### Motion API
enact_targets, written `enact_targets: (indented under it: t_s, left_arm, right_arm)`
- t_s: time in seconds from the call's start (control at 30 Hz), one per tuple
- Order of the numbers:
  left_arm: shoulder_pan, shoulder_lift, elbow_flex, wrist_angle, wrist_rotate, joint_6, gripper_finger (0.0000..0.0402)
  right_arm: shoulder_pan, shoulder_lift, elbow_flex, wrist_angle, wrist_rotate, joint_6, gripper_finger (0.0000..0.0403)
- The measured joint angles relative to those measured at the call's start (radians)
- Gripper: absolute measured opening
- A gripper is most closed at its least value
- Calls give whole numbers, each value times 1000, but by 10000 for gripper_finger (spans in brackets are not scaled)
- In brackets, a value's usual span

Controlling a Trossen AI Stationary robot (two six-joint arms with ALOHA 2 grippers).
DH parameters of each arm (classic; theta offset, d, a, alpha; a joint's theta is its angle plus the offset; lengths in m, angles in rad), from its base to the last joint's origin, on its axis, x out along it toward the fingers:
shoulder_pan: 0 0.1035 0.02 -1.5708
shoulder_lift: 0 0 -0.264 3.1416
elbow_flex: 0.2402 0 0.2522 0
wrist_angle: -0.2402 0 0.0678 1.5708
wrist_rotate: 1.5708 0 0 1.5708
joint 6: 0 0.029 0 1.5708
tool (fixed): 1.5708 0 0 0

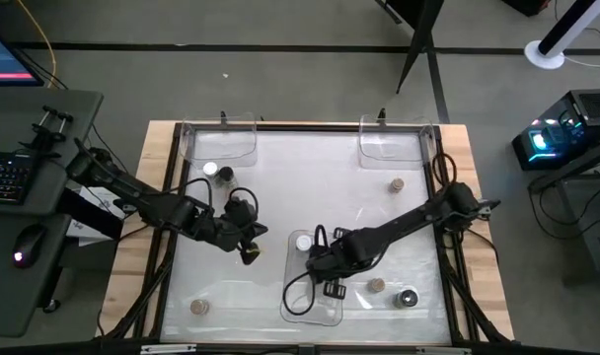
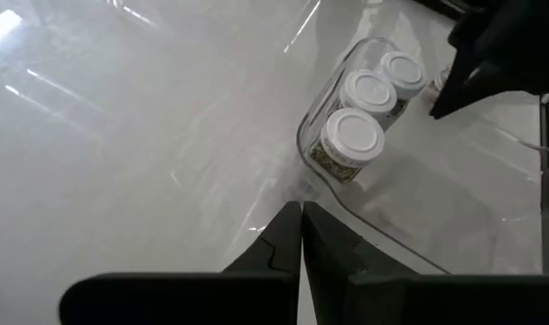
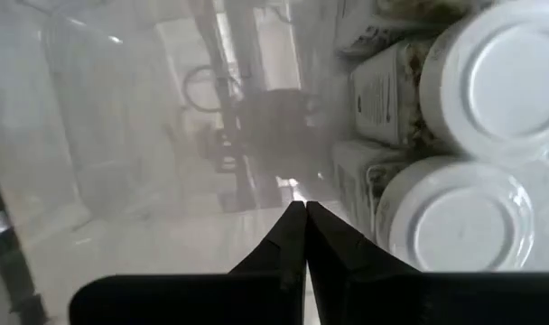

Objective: Sort spices by type
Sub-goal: Adjust the white seasoning bottle, then put the white seasoning bottle into the bottom transparent bin

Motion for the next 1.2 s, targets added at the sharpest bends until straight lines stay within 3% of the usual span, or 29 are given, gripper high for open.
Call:
enact_targets:
  t_s: [0.3,0.5,0.7,0.93,1.2]
  left_arm:
    - [12,-15,0,-45,0,94,0]
    - [50,-58,1,-113,-1,129,0]
    - [118,-149,16,-136,34,288,0]
    - [366,-202,127,-499,79,281,33]
    - [731,-189,113,-770,85,174,161]
  right_arm:
    - [-16,7,11,-63,137,50,0]
    - [-21,-3,21,-61,111,44,0]
    - [-7,-6,160,-98,107,-24,0]
    - [-19,-7,327,-171,226,-26,0]
    - [-41,-7,375,-269,262,-27,0]
